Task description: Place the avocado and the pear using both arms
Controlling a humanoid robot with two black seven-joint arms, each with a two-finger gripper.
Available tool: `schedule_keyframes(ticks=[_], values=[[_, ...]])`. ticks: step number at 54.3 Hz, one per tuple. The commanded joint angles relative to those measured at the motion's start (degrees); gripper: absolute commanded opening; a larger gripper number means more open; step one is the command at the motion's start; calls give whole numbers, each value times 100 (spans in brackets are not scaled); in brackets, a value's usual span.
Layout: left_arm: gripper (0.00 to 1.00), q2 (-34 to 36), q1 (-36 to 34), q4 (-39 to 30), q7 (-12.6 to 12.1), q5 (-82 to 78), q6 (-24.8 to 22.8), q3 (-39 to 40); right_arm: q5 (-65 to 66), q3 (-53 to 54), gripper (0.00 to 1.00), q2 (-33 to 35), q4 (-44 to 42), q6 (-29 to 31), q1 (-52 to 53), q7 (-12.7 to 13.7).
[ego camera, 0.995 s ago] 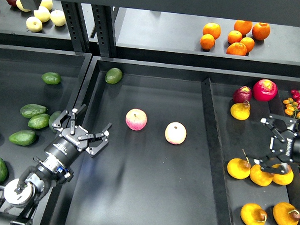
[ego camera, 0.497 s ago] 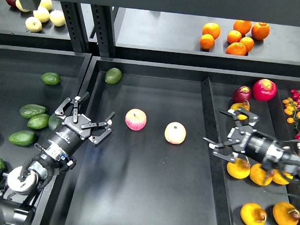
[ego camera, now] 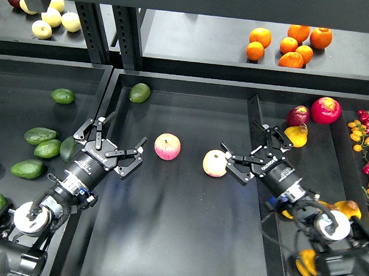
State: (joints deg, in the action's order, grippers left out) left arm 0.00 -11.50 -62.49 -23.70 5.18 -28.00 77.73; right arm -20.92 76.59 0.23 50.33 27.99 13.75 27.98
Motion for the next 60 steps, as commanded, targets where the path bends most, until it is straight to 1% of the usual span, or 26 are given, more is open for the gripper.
schedule_keyframes(ticks=[1,10,20,32,48,51,60], values=[[99,0,25,0,23,9,0,14,0,269,100,-23,-41,1,-92,2],[99,0,60,-26,14,9,0,5,-17,225,100,-23,38,1,-144,2],[99,0,324,-79,14,27,0,-30,-114,225,100,-23,240,1,-320,2],[99,0,579,-185,23,62,0,-74,-325,190,100,-23,846,1,-645,2],[99,0,588,-308,32,53,0,-127,-333,-3,100,-23,1365,-4,-830,2],[99,0,579,-334,32,36,0,-144,-333,-3,100,-23,1427,-75,-830,2],[99,0,412,-422,41,27,0,-180,-316,5,100,-23,1734,-558,-839,2]])
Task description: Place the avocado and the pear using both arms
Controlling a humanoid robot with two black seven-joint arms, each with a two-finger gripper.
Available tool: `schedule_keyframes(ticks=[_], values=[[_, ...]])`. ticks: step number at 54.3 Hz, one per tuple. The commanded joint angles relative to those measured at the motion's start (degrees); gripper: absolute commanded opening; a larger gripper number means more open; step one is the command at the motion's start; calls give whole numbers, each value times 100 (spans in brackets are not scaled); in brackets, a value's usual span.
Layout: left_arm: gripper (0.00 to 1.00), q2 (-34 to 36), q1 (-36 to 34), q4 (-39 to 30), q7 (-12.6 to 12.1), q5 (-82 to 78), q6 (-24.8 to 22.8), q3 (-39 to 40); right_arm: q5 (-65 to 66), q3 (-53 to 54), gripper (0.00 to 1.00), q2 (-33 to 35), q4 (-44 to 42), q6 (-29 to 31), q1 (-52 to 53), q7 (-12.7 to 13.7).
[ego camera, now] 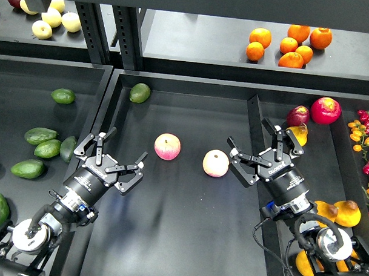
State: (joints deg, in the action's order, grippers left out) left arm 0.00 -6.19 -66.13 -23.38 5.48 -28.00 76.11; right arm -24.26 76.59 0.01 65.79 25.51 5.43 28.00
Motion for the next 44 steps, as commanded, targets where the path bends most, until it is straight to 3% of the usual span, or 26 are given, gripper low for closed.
schedule_keyframes(ticks=[1,6,15,26,44], values=[[99,0,-137,-58,9,-3,0,-17,27,-4,100,-1,206,-362,2,0],[99,0,-208,-58,9,-12,0,-17,27,22,100,-1,233,-688,11,0],[99,0,-199,-58,26,-12,0,-17,27,93,100,-1,224,-697,2,0],[99,0,-199,-50,325,-21,0,-79,18,93,100,-1,233,-688,-7,0],[99,0,-173,-41,325,-12,0,-123,9,93,100,-1,242,-635,-7,0]])
